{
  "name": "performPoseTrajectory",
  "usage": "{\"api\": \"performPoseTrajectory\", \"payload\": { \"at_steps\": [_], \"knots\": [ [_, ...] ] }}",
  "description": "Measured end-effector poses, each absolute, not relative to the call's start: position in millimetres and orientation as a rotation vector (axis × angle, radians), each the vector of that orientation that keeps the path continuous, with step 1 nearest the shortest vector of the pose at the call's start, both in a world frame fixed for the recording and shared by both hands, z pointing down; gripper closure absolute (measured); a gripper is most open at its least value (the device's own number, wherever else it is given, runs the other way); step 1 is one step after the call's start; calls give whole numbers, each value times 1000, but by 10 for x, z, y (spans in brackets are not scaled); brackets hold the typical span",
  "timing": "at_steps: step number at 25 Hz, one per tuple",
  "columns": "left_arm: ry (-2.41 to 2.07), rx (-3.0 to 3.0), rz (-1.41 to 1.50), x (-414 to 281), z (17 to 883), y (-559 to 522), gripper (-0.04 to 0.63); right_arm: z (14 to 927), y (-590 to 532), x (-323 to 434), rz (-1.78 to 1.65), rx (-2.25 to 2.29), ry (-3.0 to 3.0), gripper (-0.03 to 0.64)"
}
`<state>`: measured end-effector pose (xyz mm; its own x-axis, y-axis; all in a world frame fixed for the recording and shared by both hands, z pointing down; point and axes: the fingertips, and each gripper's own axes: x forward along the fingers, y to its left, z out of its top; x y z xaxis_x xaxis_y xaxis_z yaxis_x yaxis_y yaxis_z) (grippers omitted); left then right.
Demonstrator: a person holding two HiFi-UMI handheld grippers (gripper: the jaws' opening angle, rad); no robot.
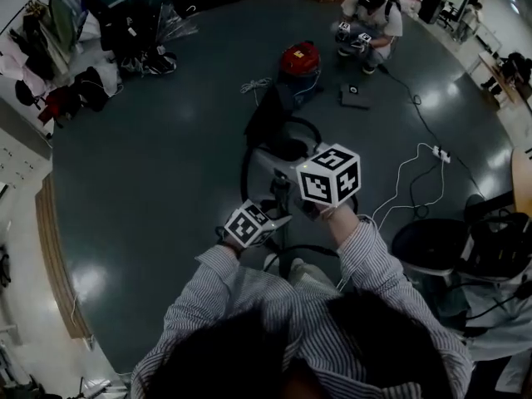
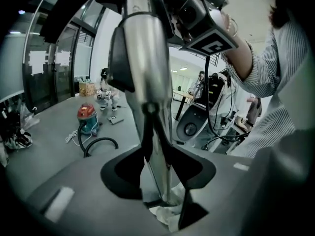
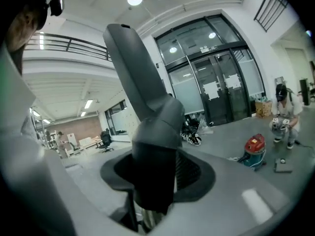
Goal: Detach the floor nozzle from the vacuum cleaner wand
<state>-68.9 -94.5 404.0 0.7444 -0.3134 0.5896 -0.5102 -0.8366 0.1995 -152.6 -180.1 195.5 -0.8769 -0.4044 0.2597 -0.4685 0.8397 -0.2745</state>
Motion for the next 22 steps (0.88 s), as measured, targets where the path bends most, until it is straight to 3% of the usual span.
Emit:
{"api": "performPoseTrajectory", "payload": {
  "at_steps": [2, 12, 18, 22],
  "knots": [
    [-693, 2607, 707, -695, 3889, -880, 413, 1782, -1650, -1510, 498, 626, -2874, 469],
    [-756, 2744, 390, -661, 3308, -521, 416, 1117, -1017, -1340, 413, 334, -3021, 472],
    [-596, 2791, 334, -630, 3143, -305, 417, 903, -714, -1332, 373, -12, -3090, 477],
    [-633, 2782, 306, -547, 3072, -298, 417, 801, -709, -1206, 306, 10, -3137, 476]
  ]
}}
